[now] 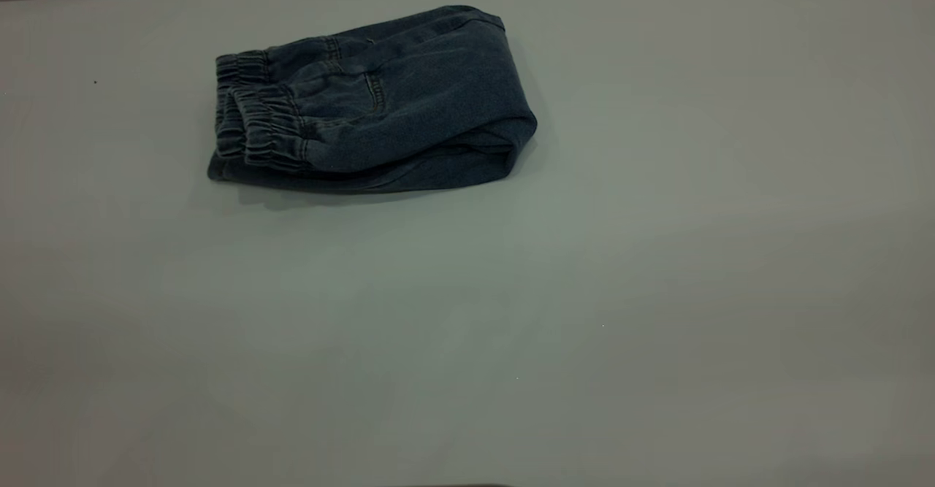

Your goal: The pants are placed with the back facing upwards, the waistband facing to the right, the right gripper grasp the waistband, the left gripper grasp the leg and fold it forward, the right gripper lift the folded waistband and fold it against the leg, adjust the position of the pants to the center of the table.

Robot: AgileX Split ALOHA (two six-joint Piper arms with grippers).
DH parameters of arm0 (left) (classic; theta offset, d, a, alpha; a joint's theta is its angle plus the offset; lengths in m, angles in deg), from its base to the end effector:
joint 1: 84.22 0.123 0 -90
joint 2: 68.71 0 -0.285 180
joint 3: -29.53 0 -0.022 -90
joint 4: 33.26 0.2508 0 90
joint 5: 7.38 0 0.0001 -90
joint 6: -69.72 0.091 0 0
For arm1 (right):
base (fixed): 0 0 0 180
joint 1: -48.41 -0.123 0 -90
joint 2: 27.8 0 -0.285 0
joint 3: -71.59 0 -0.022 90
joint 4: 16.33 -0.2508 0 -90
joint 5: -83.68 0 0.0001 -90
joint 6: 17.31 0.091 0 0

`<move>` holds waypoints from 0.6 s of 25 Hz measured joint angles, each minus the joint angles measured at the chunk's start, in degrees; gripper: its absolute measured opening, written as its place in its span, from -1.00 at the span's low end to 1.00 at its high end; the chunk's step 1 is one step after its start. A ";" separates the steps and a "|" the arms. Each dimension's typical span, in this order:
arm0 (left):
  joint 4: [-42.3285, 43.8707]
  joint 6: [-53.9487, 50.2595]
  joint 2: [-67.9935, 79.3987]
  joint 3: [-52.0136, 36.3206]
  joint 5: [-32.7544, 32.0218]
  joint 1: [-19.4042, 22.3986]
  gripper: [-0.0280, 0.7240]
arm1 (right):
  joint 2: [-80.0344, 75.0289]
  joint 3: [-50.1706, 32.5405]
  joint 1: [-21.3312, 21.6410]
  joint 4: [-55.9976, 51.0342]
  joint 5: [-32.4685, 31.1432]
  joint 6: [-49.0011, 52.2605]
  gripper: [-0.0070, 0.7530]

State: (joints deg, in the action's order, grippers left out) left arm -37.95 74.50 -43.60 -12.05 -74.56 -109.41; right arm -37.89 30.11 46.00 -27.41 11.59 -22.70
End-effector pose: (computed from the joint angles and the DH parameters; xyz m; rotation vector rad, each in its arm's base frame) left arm 0.0233 -0.0185 0.3005 0.6080 2.2696 -0.2802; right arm -0.0238 0.0157 0.2968 -0.1881 2.1403 0.2026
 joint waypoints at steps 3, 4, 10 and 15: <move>0.00 -0.19 -0.07 -1.83 0.00 0.00 0.12 | 0.56 -4.64 0.00 1.21 3.38 -0.87 0.54; 0.00 -0.25 -0.07 -2.57 0.00 0.00 0.12 | 0.67 -5.76 0.00 1.44 4.21 -1.14 0.54; -0.36 -0.41 -0.07 -4.90 0.00 0.00 0.12 | 0.67 -8.55 0.00 1.72 6.21 -1.67 0.54; -2.08 -0.35 -0.07 -4.90 0.24 0.00 0.12 | 0.67 -8.55 0.00 1.72 6.35 -1.73 0.54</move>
State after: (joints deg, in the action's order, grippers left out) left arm -40.03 74.15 -43.67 -16.95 -74.32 -109.41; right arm -37.22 21.56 46.00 -25.69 17.94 -24.43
